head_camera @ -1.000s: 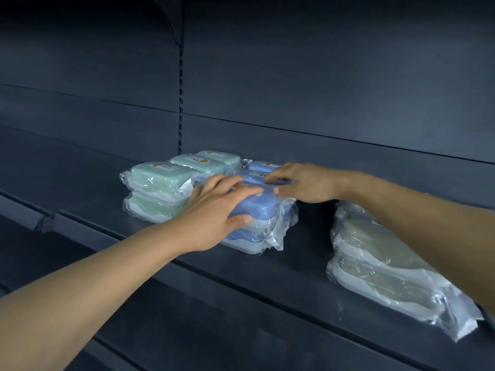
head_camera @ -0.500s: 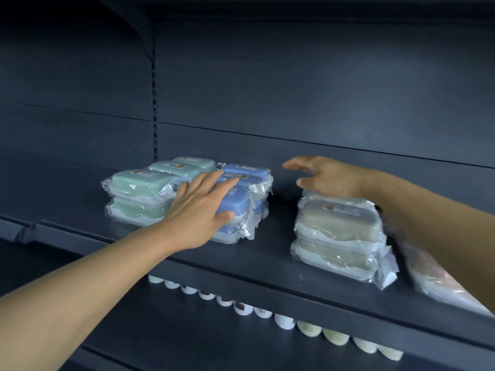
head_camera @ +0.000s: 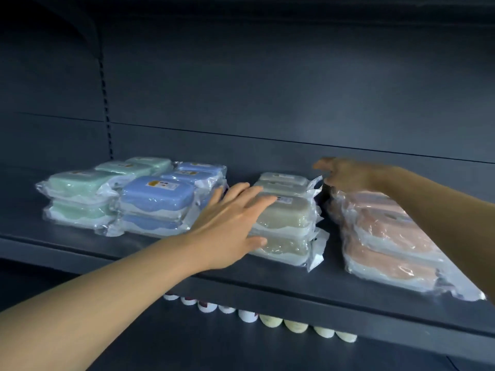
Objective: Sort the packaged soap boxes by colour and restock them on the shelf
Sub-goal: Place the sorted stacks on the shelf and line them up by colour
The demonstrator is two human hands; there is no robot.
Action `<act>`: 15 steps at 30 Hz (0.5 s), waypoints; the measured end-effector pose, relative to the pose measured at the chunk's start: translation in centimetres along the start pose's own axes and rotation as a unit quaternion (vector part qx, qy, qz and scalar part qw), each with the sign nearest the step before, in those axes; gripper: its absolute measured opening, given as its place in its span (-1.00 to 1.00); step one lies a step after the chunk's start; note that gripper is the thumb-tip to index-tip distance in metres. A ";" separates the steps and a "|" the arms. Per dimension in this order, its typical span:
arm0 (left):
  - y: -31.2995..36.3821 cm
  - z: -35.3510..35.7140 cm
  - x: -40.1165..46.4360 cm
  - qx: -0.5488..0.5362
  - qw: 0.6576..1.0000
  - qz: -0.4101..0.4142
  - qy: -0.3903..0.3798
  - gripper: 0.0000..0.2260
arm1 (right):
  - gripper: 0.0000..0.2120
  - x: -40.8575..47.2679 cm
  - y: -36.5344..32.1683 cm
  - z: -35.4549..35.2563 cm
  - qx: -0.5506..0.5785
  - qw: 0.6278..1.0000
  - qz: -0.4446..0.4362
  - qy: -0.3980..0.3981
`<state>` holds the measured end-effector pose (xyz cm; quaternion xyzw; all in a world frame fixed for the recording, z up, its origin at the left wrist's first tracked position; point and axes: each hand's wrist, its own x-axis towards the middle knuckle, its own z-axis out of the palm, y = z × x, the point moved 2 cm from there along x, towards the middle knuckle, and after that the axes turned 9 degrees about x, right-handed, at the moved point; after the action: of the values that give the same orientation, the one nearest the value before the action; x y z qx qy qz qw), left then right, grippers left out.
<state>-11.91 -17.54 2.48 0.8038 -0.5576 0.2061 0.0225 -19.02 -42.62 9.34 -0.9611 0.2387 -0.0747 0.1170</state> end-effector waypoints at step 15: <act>7.3 2.6 6.9 0.073 0.988 -0.121 0.067 -0.30 | -0.41 10.7 4.6 2.7 0.129 0.971 -0.001 -0.201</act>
<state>-15.73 -27.10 1.12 0.8493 -0.4369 0.2953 0.0256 -11.13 -51.15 6.54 -0.9335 0.1980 0.0897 0.2852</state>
